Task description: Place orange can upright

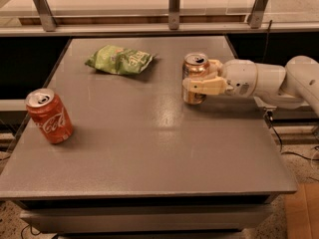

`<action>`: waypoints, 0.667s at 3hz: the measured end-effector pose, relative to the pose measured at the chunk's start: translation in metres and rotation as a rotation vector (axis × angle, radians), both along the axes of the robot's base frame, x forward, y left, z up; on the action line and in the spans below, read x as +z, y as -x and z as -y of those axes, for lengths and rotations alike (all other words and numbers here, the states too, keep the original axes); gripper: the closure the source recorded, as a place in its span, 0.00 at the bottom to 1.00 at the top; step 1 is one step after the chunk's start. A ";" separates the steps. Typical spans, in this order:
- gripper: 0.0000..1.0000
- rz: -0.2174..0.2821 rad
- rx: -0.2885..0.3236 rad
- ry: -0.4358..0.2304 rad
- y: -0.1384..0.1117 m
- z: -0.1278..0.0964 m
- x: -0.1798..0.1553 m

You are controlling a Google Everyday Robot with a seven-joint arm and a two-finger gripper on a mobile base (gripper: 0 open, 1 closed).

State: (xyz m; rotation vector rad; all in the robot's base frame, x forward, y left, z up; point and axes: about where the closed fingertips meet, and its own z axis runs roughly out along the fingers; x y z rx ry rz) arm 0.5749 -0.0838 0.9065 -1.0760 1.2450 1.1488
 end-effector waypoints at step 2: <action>0.13 0.008 -0.002 -0.006 0.000 0.000 -0.002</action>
Offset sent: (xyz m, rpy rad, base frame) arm 0.0010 -0.0065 -0.0043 0.0084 -0.0106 -0.0128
